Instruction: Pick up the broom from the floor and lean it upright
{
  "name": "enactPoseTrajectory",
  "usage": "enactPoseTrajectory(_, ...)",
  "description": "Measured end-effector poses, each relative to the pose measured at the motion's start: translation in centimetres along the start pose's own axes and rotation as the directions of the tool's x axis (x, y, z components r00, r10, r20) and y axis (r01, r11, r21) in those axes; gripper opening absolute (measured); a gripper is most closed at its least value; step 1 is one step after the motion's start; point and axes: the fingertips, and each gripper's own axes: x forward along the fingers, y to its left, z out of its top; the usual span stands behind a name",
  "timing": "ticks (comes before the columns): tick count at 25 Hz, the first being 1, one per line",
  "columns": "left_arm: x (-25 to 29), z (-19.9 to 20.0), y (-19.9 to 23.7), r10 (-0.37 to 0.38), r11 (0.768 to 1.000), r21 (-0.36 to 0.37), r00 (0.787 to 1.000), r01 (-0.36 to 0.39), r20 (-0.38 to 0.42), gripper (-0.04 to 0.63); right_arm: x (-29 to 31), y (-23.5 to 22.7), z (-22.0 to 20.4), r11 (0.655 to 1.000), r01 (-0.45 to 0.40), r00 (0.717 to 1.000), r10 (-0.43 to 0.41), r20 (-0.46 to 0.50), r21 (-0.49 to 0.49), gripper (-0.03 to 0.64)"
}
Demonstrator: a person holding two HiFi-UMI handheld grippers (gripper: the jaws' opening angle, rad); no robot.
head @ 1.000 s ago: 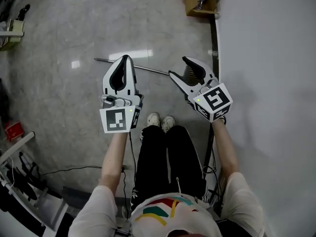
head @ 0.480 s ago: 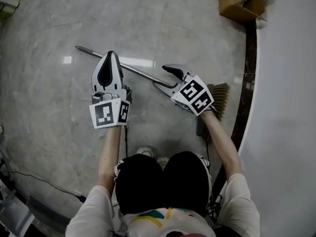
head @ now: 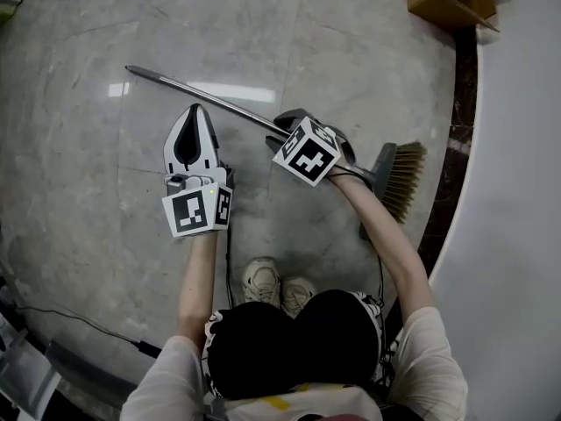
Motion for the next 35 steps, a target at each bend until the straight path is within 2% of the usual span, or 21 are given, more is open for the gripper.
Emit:
enactPoseTrajectory(3, 0.0, 0.3, 0.9, 0.018, 1.0, -0.005, 1.0, -0.018, 0.005, 0.044, 0.5, 0.1, -0.3, 0.999, 0.033, 0.999, -0.033, -0.033, -0.02, 0.155)
enactPoseTrajectory(6, 0.1, 1.2, 1.6, 0.039, 0.999, -0.012, 0.999, -0.039, 0.013, 0.044, 0.7, -0.1, 0.0, 1.0, 0.029, 0.998, -0.03, -0.047, -0.012, 0.095)
enactPoseTrajectory(7, 0.2, 1.7, 1.6, 0.038, 0.999, -0.01, 0.999, -0.038, 0.016, 0.044, 0.5, -0.2, 0.1, 0.999, 0.034, 0.998, -0.034, -0.045, -0.009, 0.095)
enactPoseTrajectory(9, 0.3, 3.2, 1.3, 0.024, 1.0, 0.009, 0.999, -0.024, 0.029, 0.044, -0.3, -0.5, 0.5, 0.998, 0.058, 0.998, -0.058, -0.024, 0.008, 0.094)
enactPoseTrajectory(12, 0.6, 6.8, 1.7, 0.01, 0.999, 0.039, 0.998, -0.012, 0.062, 0.044, -3.6, -1.5, 2.8, 0.992, 0.112, 0.991, -0.115, 0.061, 0.056, 0.094)
enactPoseTrajectory(14, 1.0, 9.8, 1.7, 0.003, 0.999, 0.053, 0.995, -0.008, 0.096, 0.044, -7.0, -3.0, 4.8, 0.978, 0.178, 0.972, -0.191, 0.138, 0.107, 0.094)
enactPoseTrajectory(17, 1.6, 14.0, -0.1, -0.043, 0.997, 0.075, 0.99, 0.033, 0.136, 0.044, -13.5, -5.7, 6.5, 0.927, 0.283, 0.905, -0.343, 0.252, 0.245, 0.094)
enactPoseTrajectory(19, 2.2, 16.2, -2.1, -0.088, 0.994, 0.083, 0.985, 0.077, 0.146, 0.044, -18.4, -7.5, 6.5, 0.868, 0.35, 0.833, -0.461, 0.306, 0.353, 0.094)
enactPoseTrajectory(20, 2.9, 17.3, -3.5, -0.117, 0.991, 0.087, 0.981, 0.104, 0.156, 0.044, -21.0, -8.5, 6.2, 0.827, 0.386, 0.787, -0.527, 0.321, 0.409, 0.094)
enactPoseTrajectory(23, 4.9, 21.2, -9.3, -0.239, 0.968, 0.121, 0.95, 0.219, 0.2, 0.044, -28.7, -11.5, 4.5, 0.674, 0.461, 0.625, -0.708, 0.327, 0.577, 0.094)
enactPoseTrajectory(26, 5.3, 23.6, -16.0, -0.382, 0.921, 0.168, 0.902, 0.352, 0.201, 0.044, -34.5, -12.0, 1.5, 0.522, 0.464, 0.493, -0.823, 0.282, 0.716, 0.094)
enactPoseTrajectory(28, 5.0, 24.6, -20.0, -0.457, 0.887, 0.18, 0.867, 0.426, 0.2, 0.044, -37.9, -11.6, -0.9, 0.425, 0.461, 0.411, -0.88, 0.237, 0.779, 0.094)
enactPoseTrajectory(30, 4.7, 25.1, -23.8, -0.52, 0.852, 0.183, 0.831, 0.49, 0.196, 0.044, -41.4, -10.9, -3.1, 0.319, 0.463, 0.313, -0.932, 0.184, 0.827, 0.094)
enactPoseTrajectory(33, 4.2, 25.0, -29.0, -0.61, 0.791, 0.164, 0.778, 0.589, 0.151, 0.044, -46.7, -8.1, -6.5, 0.107, 0.445, 0.131, -0.99, 0.054, 0.889, 0.094)
enactPoseTrajectory(35, 3.3, 24.9, -31.8, -0.667, 0.745, 0.143, 0.732, 0.651, 0.138, 0.044, -49.5, -6.0, -8.5, -0.024, 0.415, 0.028, -0.999, -0.039, 0.909, 0.094)
